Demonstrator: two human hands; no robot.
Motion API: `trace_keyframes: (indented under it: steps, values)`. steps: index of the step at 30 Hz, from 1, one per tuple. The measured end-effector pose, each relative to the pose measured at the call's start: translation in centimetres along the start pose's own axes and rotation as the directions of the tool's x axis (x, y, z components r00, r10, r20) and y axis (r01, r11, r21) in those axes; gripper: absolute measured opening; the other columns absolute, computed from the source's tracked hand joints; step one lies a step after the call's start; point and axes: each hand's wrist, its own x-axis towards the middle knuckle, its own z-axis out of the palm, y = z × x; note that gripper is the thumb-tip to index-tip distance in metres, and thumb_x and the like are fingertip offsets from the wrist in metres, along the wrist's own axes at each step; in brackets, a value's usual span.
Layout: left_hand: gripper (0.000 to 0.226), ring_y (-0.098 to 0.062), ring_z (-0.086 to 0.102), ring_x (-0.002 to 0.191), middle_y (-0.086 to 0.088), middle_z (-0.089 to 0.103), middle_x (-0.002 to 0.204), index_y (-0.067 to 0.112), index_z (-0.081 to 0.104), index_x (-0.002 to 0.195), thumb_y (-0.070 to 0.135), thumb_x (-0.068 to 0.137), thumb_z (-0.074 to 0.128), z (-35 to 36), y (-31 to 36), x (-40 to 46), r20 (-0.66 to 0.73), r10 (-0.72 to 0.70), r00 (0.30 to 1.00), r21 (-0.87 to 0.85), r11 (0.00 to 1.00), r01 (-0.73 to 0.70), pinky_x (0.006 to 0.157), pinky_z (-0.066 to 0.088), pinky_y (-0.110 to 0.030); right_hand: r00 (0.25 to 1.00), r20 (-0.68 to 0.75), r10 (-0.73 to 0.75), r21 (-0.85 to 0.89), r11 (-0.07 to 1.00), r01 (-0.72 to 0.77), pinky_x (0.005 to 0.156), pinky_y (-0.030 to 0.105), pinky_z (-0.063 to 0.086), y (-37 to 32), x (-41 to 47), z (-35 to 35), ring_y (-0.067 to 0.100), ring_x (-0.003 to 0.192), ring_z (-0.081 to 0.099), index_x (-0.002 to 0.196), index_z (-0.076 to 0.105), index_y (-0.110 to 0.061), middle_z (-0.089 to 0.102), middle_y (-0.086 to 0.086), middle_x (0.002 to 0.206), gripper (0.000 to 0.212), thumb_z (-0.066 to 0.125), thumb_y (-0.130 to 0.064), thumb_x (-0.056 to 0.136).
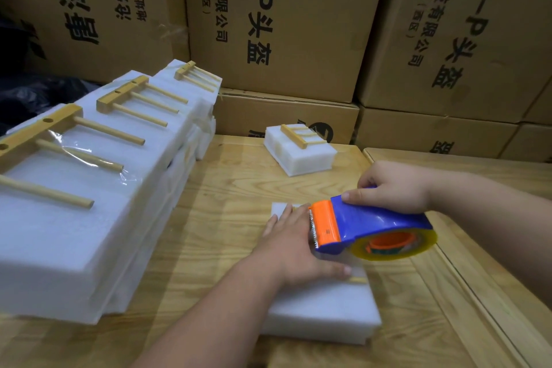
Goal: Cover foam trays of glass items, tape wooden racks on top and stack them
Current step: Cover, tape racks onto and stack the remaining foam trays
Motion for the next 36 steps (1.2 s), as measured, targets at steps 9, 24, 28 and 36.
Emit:
trace_keyframes:
  steps: [9, 24, 28, 36]
  values:
    - [0.121, -0.014, -0.012, 0.155, 0.019, -0.001, 0.168, 0.045, 0.007, 0.159, 0.087, 0.062, 0.067, -0.3, 0.4, -0.1, 0.050, -0.015, 0.999, 0.072, 0.997, 0.011, 0.125, -0.007, -0.042, 0.998, 0.031, -0.047, 0.014, 0.999, 0.046, 0.060, 0.030, 0.046, 1.1, 0.5, 0.0, 0.010, 0.060, 0.061, 0.071, 0.071, -0.022, 0.066, -0.006, 0.061, 0.056, 0.052, -0.071, 0.090]
    - [0.119, -0.007, -0.014, 0.154, 0.021, -0.004, 0.167, 0.038, 0.013, 0.160, 0.088, 0.065, 0.063, -0.3, 0.8, -0.7, 0.061, -0.053, 0.997, 0.114, 0.992, 0.045, 0.126, -0.008, -0.040, 0.993, 0.040, -0.115, 0.196, 0.975, 0.105, 0.060, 0.034, 0.043, 7.1, -0.6, 1.7, 0.008, 0.056, 0.054, 0.071, 0.068, -0.018, 0.059, -0.004, 0.063, 0.061, 0.049, -0.073, 0.088]
    - [0.119, -0.006, -0.016, 0.153, 0.021, -0.005, 0.167, 0.039, 0.012, 0.160, 0.089, 0.065, 0.062, -0.3, 0.7, -0.8, 0.063, -0.051, 0.997, 0.102, 0.994, 0.044, 0.126, -0.009, -0.040, 0.995, 0.037, -0.088, 0.238, 0.968, 0.077, 0.062, 0.031, 0.048, 9.6, -1.9, 1.8, 0.012, 0.061, 0.063, 0.073, 0.072, -0.032, 0.068, -0.001, 0.070, 0.050, 0.047, -0.073, 0.087]
    - [0.118, -0.005, -0.019, 0.152, 0.023, -0.008, 0.166, 0.041, 0.007, 0.160, 0.089, 0.065, 0.061, -0.3, 0.6, -0.8, 0.086, -0.057, 0.995, 0.100, 0.994, 0.048, 0.125, -0.012, -0.040, 0.999, 0.000, -0.047, 0.296, 0.954, 0.045, 0.060, 0.030, 0.047, 13.9, -3.9, 3.0, 0.025, 0.065, 0.065, 0.076, 0.071, -0.018, 0.069, 0.006, 0.071, 0.068, 0.047, -0.081, 0.079]
